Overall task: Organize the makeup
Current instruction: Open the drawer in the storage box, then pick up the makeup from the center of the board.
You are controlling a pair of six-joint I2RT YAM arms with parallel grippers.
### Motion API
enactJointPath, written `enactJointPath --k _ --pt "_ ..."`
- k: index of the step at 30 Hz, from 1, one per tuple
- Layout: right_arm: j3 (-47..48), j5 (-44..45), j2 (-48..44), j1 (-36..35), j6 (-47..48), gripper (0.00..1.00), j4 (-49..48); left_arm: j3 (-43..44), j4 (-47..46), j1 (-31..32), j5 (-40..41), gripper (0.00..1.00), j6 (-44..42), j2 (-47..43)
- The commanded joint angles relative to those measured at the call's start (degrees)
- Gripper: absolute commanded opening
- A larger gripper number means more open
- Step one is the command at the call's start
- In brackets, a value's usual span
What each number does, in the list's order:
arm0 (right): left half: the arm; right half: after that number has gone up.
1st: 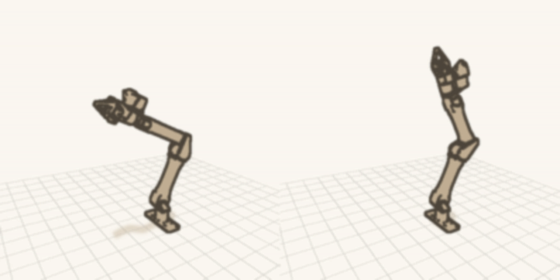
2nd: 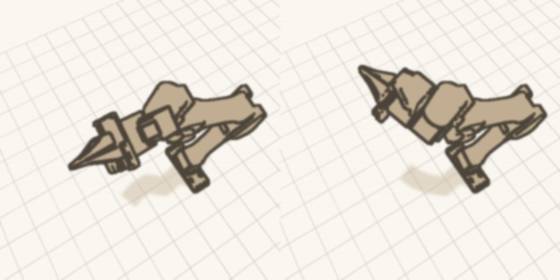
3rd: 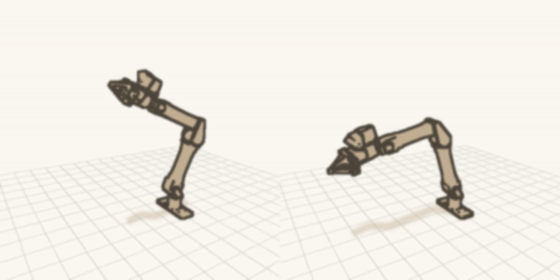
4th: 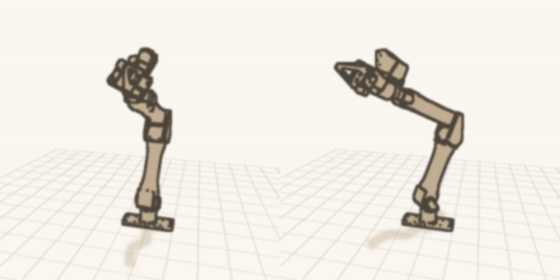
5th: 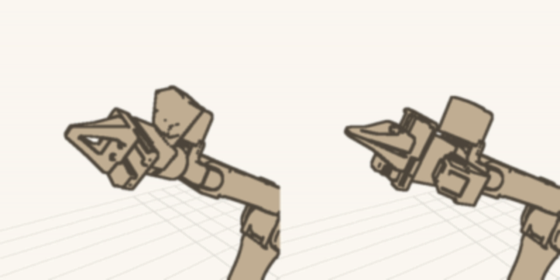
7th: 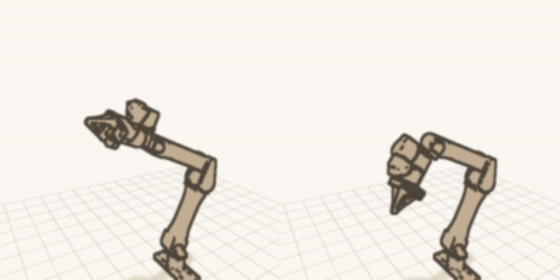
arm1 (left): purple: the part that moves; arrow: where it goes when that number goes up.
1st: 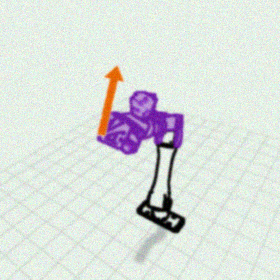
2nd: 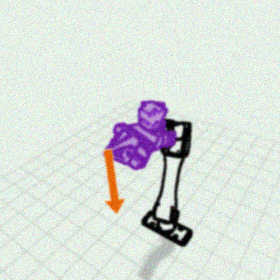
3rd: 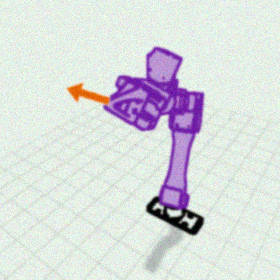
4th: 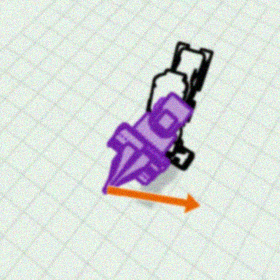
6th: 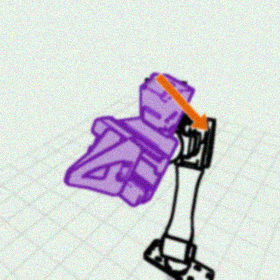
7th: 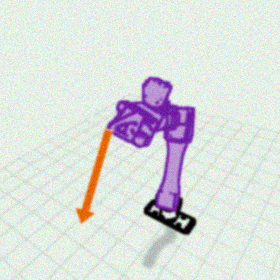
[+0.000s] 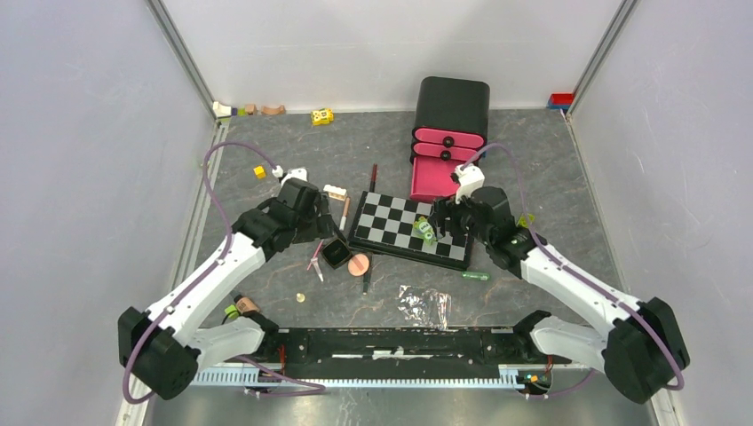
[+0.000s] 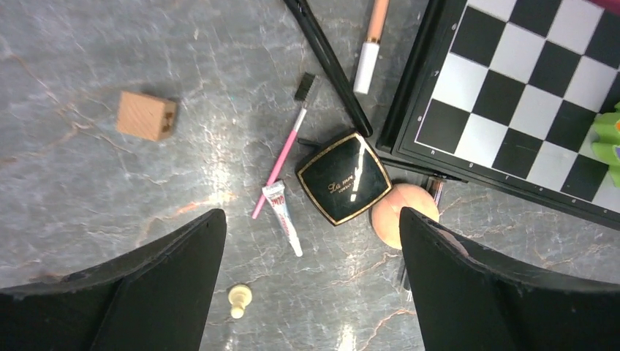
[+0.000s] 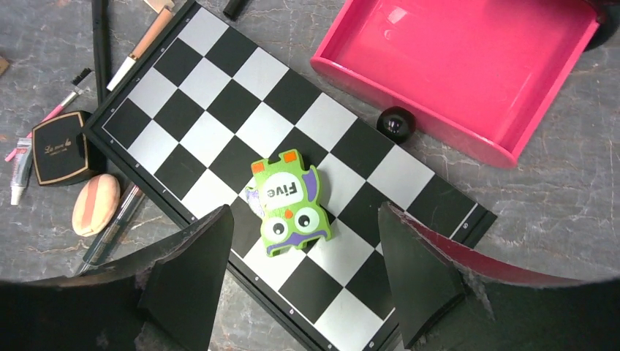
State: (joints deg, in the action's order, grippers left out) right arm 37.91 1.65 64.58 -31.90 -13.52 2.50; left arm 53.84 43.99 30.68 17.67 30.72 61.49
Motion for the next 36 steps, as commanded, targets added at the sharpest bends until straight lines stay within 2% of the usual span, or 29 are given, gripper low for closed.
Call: enactJointPath --k 1,9,16,24,36 --pt "-2.86 2.52 -4.69 -0.33 -2.84 0.80 -0.50 -3.36 -4.09 0.48 -1.93 0.94 10.98 1.85" --pt "-3.66 6.60 -6.81 -0.37 -5.31 0.81 3.06 -10.00 -9.67 0.75 -5.82 0.92 23.88 6.70" --pt "-5.05 7.31 -7.99 -0.36 -7.82 0.81 4.01 -8.86 -9.64 2.17 -3.87 0.94 26.47 12.36" --pt "-5.99 8.54 -8.38 -0.35 -9.03 0.82 5.36 -4.45 -3.94 3.25 -0.06 1.00 30.28 18.81" --pt "-6.00 9.19 -8.61 -0.36 -9.08 0.82 6.39 -2.83 -6.64 4.35 0.11 1.00 32.12 23.20"
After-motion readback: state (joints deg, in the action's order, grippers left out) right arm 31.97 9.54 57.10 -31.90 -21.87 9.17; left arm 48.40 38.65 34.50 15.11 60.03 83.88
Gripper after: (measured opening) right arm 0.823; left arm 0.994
